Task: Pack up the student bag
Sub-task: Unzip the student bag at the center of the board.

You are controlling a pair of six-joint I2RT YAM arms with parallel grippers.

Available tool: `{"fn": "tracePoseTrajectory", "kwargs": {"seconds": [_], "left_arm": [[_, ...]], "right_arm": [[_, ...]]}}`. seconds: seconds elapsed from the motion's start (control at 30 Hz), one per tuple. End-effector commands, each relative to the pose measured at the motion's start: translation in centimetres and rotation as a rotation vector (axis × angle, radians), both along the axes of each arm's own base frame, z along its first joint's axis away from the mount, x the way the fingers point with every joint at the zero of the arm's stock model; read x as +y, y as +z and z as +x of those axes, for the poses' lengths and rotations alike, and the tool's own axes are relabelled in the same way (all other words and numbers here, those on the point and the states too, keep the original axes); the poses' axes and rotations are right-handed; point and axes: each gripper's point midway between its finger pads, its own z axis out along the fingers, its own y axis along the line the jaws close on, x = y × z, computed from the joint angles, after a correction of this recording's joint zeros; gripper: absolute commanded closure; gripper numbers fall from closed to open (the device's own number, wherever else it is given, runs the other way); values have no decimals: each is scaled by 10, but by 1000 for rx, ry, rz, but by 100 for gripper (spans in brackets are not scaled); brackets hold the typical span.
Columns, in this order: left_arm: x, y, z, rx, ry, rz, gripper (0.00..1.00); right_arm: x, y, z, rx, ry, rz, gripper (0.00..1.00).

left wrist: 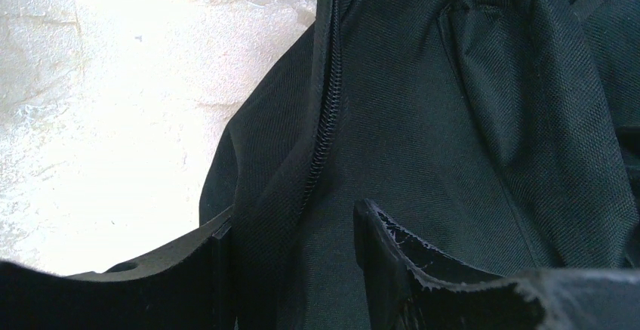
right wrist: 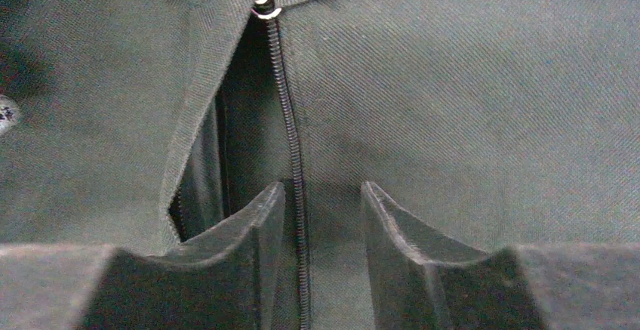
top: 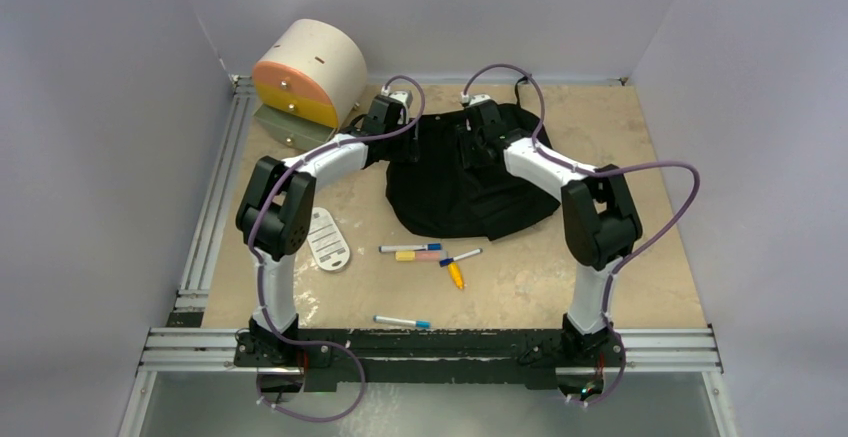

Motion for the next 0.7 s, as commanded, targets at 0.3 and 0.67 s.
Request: {"fn": "tracePoseTrajectory", "kwargs": {"seconds": [0.3, 0.67], "left_arm": [[-14, 12, 5, -38, -51, -43, 49], [-11, 20, 5, -55, -39, -42, 49]], "right_arm": [[-58, 2, 12, -59, -229, -169, 85], [-57, 50, 19, -141, -218, -50, 100]]}}
